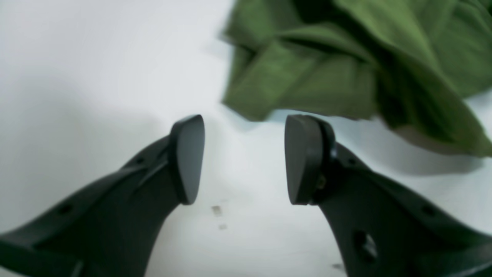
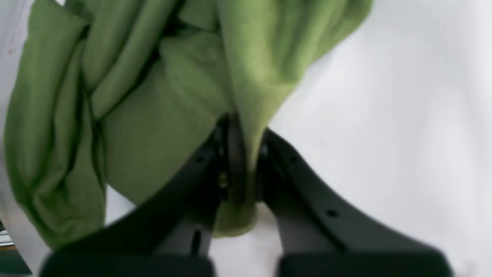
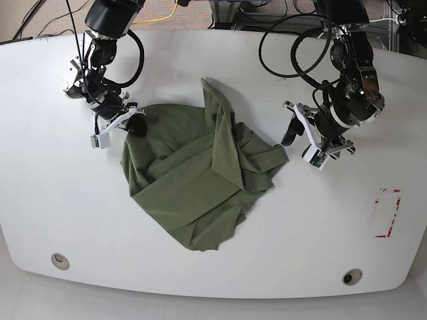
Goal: Layout the t-shirt on the table in an organized manner, then fold the t-shirt properly
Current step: 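Lower the left gripper onto the bunched shirt fabric and grasp it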
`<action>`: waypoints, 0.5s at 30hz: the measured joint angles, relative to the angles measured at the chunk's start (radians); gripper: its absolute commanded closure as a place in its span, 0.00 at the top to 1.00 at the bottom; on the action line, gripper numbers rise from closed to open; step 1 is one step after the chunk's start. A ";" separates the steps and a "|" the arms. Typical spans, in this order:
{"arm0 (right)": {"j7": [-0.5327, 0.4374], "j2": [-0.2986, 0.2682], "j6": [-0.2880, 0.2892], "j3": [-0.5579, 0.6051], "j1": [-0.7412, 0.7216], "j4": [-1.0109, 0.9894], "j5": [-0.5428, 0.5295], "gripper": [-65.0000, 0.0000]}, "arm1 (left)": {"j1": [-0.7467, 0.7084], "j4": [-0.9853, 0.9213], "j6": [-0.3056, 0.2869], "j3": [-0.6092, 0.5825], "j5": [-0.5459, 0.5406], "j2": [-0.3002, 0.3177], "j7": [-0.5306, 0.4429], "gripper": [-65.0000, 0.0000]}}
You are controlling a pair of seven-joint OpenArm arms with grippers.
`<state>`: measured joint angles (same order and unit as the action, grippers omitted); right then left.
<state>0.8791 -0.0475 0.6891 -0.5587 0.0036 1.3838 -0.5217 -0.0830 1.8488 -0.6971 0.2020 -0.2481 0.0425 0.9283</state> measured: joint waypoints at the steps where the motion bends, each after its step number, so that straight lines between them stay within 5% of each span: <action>1: 0.000 0.000 0.000 0.000 0.000 0.000 0.001 0.02 | -0.005 0.000 0.000 -0.005 0.000 -0.007 0.000 0.49; 10: 0.007 -0.005 0.000 0.003 0.003 0.029 0.000 0.00 | -0.043 -0.002 -0.001 -0.202 0.006 -0.011 0.000 0.49; 15: 0.004 -0.019 -0.001 0.041 0.005 0.053 0.001 0.00 | -0.060 -0.007 0.000 -0.265 0.008 -0.072 0.002 0.49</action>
<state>0.8829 -0.0669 0.6884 -0.5175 0.0090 1.4364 -0.5209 -0.1425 1.8420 -0.6975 -0.0631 -0.2405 -0.0299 0.9306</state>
